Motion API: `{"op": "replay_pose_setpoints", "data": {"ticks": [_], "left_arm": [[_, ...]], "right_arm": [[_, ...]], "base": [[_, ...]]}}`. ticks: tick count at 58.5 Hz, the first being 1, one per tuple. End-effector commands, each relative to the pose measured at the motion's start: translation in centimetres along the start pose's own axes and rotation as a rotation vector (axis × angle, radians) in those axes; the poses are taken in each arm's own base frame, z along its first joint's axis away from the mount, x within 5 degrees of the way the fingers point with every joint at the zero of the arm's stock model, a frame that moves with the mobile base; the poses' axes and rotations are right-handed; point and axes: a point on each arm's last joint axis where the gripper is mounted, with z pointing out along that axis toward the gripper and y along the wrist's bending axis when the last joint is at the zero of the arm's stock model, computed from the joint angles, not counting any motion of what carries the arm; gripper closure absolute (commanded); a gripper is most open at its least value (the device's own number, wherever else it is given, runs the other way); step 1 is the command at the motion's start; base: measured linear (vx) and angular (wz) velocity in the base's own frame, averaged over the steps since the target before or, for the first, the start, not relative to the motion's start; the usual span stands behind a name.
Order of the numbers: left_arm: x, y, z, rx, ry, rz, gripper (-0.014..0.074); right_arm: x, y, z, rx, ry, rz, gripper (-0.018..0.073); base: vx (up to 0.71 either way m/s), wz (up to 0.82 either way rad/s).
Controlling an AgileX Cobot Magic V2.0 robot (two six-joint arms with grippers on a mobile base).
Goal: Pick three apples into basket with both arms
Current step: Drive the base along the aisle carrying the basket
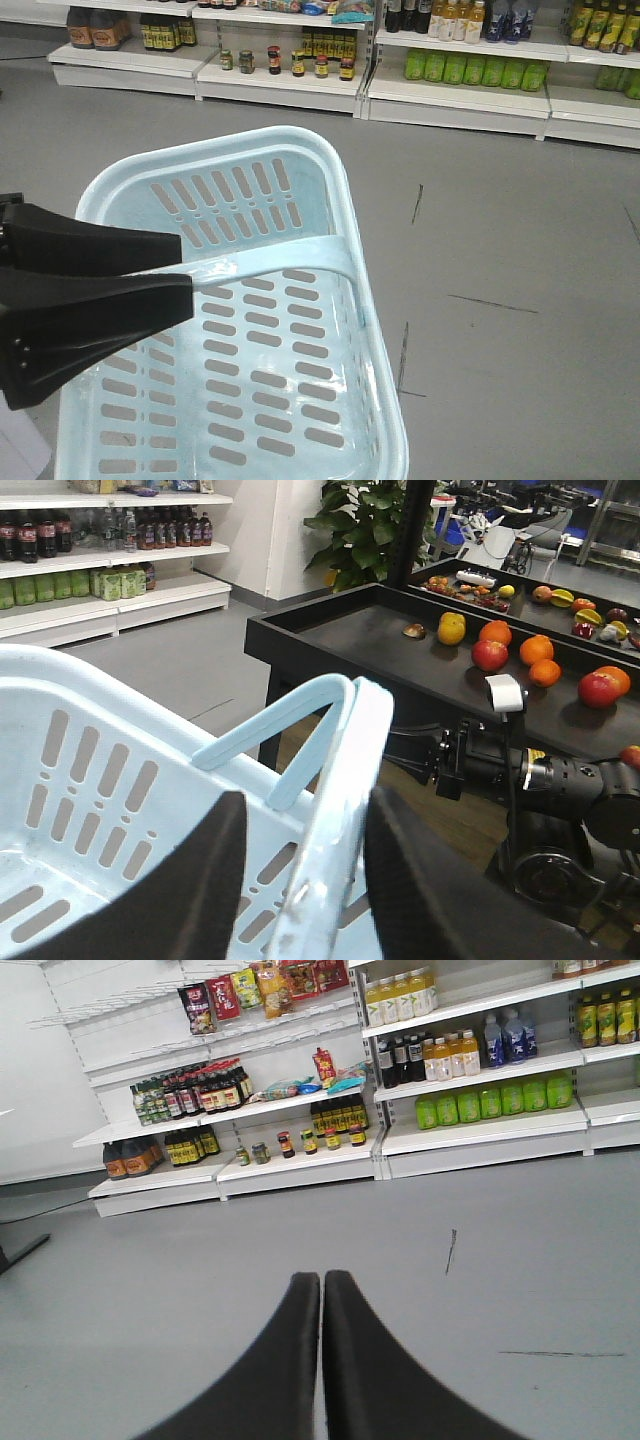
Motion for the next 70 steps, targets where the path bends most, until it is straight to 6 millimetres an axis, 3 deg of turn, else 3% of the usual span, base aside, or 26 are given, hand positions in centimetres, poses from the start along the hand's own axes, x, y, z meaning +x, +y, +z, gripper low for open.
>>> {"op": "replay_pose_setpoints", "data": {"ticks": [1, 70], "left_arm": [[-0.82, -0.26, -0.33, -0.027, -0.017, 0.039, 0.0602], [-0.82, -0.26, -0.33, -0.027, -0.017, 0.039, 0.0602]], "right_arm": [[-0.27, 0.09, -0.03, -0.016, -0.072, -0.007, 0.0564], [-0.27, 0.09, -0.03, -0.016, -0.072, -0.007, 0.0564]], "base": [[0.23, -0.17], [0.24, -0.28]]}}
